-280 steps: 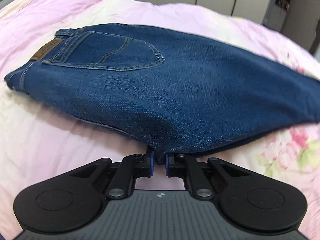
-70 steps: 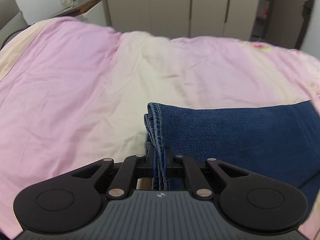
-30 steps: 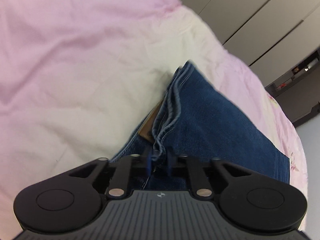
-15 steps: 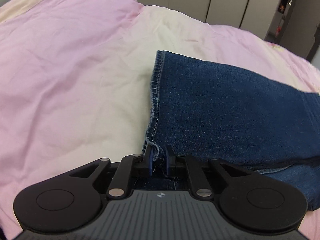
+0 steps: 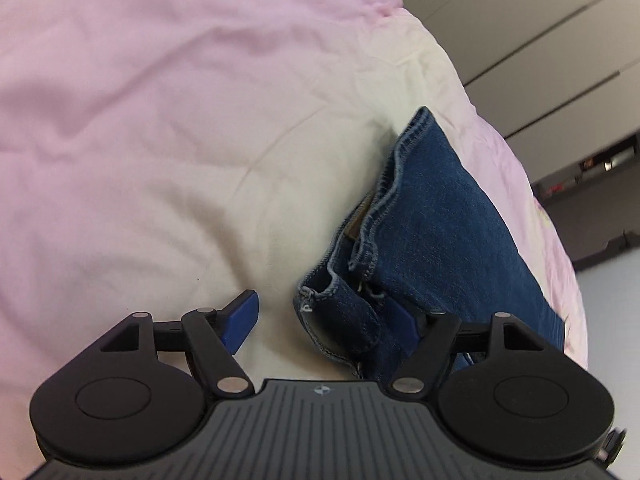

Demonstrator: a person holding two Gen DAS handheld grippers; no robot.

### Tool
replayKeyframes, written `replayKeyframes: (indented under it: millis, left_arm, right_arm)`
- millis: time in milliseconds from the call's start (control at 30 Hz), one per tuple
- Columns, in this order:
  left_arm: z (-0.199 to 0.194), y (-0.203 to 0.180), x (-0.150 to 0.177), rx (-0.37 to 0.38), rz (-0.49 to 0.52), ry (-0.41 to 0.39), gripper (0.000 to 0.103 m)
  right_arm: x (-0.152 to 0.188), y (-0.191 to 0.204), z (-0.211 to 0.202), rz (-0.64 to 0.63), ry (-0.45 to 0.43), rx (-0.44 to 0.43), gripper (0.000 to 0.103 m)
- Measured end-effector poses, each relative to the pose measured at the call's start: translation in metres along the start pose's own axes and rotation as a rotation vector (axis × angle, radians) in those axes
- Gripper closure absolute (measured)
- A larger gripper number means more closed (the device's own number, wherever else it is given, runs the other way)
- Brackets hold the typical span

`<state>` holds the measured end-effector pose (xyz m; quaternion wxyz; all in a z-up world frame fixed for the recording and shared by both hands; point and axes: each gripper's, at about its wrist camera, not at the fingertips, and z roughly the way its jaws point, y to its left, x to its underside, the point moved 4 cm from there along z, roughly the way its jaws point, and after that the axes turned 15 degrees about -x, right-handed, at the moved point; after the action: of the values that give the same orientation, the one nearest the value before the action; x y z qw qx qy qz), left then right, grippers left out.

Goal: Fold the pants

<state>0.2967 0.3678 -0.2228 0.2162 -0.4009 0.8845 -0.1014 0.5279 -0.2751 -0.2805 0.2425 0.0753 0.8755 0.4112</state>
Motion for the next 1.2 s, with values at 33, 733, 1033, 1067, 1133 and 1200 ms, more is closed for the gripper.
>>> replayKeyframes:
  millis: [33, 733, 1033, 1067, 1133, 1200]
  left_arm:
    - [0.003, 0.000, 0.000, 0.005, -0.015, -0.002, 0.020]
    - [-0.072, -0.046, 0.036, -0.110, 0.161, -0.138, 0.093]
    - [-0.105, -0.054, 0.145, -0.122, 0.410, -0.051, 0.093]
    - [-0.104, -0.055, 0.152, -0.129, 0.437, -0.050, 0.093]
    - [-0.097, -0.059, 0.161, -0.171, 0.486, -0.036, 0.093]
    - [-0.084, -0.060, 0.167, -0.235, 0.548, -0.029, 0.092]
  right_arm:
    - [0.001, -0.006, 0.001, 0.034, 0.001, -0.022, 0.045]
    - [0.006, 0.061, -0.100, 0.045, -0.164, -0.157, 0.096]
    - [0.113, 0.003, -0.252, 0.190, -0.227, -0.090, 0.096]
    - [0.127, -0.005, -0.266, 0.203, -0.234, -0.080, 0.096]
    - [0.152, -0.021, -0.282, 0.237, -0.238, -0.050, 0.096]
    - [0.171, -0.040, -0.286, 0.290, -0.223, -0.020, 0.096]
